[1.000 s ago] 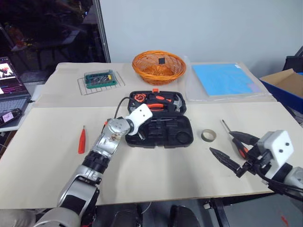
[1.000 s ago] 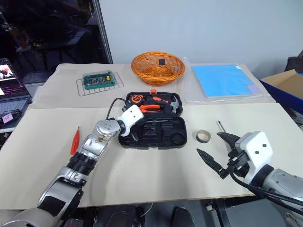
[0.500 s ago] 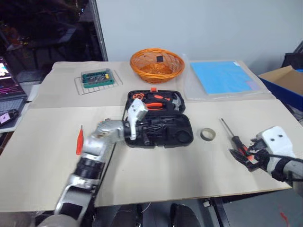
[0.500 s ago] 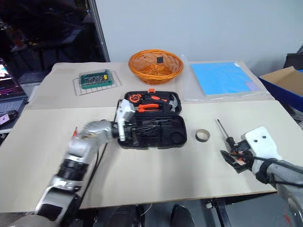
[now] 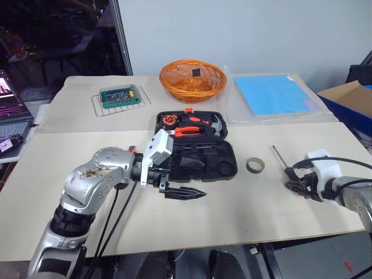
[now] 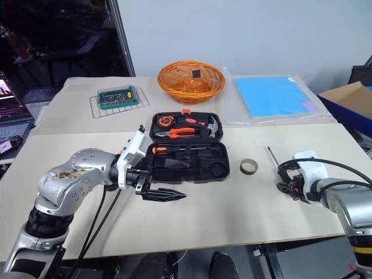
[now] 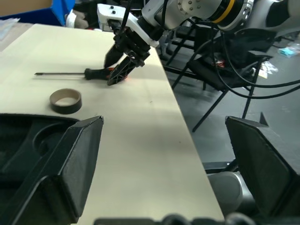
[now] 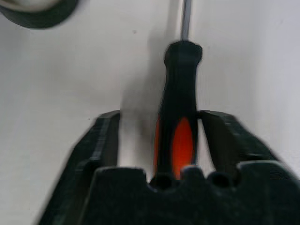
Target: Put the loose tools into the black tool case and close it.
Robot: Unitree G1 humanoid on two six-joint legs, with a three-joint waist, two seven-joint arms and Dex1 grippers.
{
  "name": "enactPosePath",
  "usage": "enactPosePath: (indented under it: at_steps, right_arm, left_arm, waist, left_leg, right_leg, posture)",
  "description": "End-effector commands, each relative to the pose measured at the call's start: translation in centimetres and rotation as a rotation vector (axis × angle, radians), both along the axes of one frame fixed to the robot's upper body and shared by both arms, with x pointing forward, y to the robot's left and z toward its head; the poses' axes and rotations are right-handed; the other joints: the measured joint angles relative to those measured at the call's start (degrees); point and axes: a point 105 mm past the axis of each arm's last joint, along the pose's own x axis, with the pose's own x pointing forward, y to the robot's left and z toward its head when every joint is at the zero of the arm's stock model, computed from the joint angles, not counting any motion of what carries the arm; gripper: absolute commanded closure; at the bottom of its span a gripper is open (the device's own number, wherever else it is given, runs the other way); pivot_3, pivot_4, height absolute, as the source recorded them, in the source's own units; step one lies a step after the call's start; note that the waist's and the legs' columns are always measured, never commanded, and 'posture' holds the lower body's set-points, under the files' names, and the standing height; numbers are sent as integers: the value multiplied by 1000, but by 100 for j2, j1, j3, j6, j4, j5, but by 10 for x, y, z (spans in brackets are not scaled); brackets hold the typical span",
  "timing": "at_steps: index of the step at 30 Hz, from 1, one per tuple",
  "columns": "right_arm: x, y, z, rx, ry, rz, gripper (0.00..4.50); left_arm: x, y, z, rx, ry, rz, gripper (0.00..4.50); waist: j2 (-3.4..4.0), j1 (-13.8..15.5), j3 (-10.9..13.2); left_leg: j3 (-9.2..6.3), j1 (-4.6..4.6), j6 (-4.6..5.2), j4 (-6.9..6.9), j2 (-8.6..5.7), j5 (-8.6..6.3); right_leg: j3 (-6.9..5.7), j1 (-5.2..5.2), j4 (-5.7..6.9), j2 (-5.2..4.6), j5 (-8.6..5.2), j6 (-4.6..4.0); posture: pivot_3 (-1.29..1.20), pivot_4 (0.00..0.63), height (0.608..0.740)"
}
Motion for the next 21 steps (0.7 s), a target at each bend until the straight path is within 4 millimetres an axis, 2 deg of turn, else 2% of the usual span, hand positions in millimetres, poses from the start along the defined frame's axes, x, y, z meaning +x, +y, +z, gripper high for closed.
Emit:
enactPosePath:
  at_steps: [1, 2, 4, 5, 7, 9, 10, 12, 14, 16, 20, 21]
  right_arm:
    - [2, -6, 18, -77, -61, 42, 3106]
    - [2, -9, 25, -115, -92, 67, 3468]
    - [2, -9, 40, -155, -153, 110, 3538]
    - [7, 3, 54, -150, -214, 181, 3538]
    - [15, 42, 83, -92, -354, 387, 3539]
    - [20, 70, 96, -78, -414, 530, 3539]
    - [22, 77, 99, -91, -419, 569, 3539]
    - [36, 114, 103, -156, -435, 755, 3539]
    - [53, 142, 102, -240, -434, 913, 3539]
    - [66, 156, 96, -316, -411, 1011, 3539]
    - [85, 173, 83, -445, -362, 1154, 3539]
    - [89, 174, 79, -464, -349, 1170, 3539]
  left_arm:
    - [-7, 0, 8, -21, -42, 5, 0]
    - [-6, 2, 7, -21, -52, 22, 0]
    - [-4, 5, 7, -24, -78, 58, 0]
    - [4, 10, 8, -59, -97, 138, 0]
    - [4, 23, 4, -93, -78, 195, 0]
    - [4, 35, 2, -118, -30, 262, 0]
    - [6, 41, 2, -137, -11, 301, 0]
    - [-2, 64, -4, -158, -3, 352, 0]
    - [-9, 81, -13, -148, 29, 387, 0]
    - [-15, 89, -19, -109, 28, 386, 0]
    - [-12, 102, -23, -81, 7, 419, 0]
    - [-12, 102, -22, -83, 3, 421, 0]
  waist:
    - [0, -7, 0]
    - [0, -1, 0]
    - [3, 5, 1]
    - [3, -3, 1]
    - [4, -52, 2]
    - [5, -159, 4]
    - [3, -180, 5]
    - [4, -198, 7]
    - [-3, -286, 11]
    - [-14, -294, 19]
    - [-13, -101, 28]
    - [-13, -78, 28]
  left_leg:
    - [0, 0, 0, -1, 0, 0]
    - [1, 0, -1, -1, 1, 0]
    - [0, 0, -1, 0, 1, 1]
    - [1, 1, -2, 0, 1, 1]
    - [3, 3, -4, 1, 2, 1]
    - [8, 12, -5, -2, 8, 2]
    - [0, 16, -7, -3, 9, 3]
    - [-6, 19, -17, -7, 17, 9]
    - [-2, 27, -56, -21, 17, -2]
    - [-3, 29, -62, -25, 15, 2]
    - [-6, 19, -66, -26, 1, 0]
    - [-3, 13, -63, -26, -1, -1]
  right_leg:
    - [0, 0, 0, 0, 0, 1]
    - [0, -1, 1, 0, -1, 2]
    - [0, -1, 2, 1, -4, 7]
    - [0, -2, 1, 1, -5, 7]
    - [2, -2, 1, 0, -3, 9]
    - [13, -9, 2, 6, 3, 7]
    - [15, -9, 5, 14, 3, 5]
    - [15, -14, 6, 25, 4, 2]
    - [28, -27, 6, 30, 8, -8]
    - [30, -37, 7, 33, 8, -11]
    - [23, -54, 0, 24, 9, -23]
    - [24, -58, -1, 19, 31, -58]
  posture:
    - [0, 150, 740]
    - [0, 150, 740]
    - [0, 150, 740]
    - [0, 150, 740]
    - [0, 150, 740]
    - [0, 150, 740]
    - [0, 150, 740]
    - [0, 150, 740]
    - [0, 150, 740]
    - [0, 150, 740]
    - [0, 150, 740]
    - [0, 150, 740]
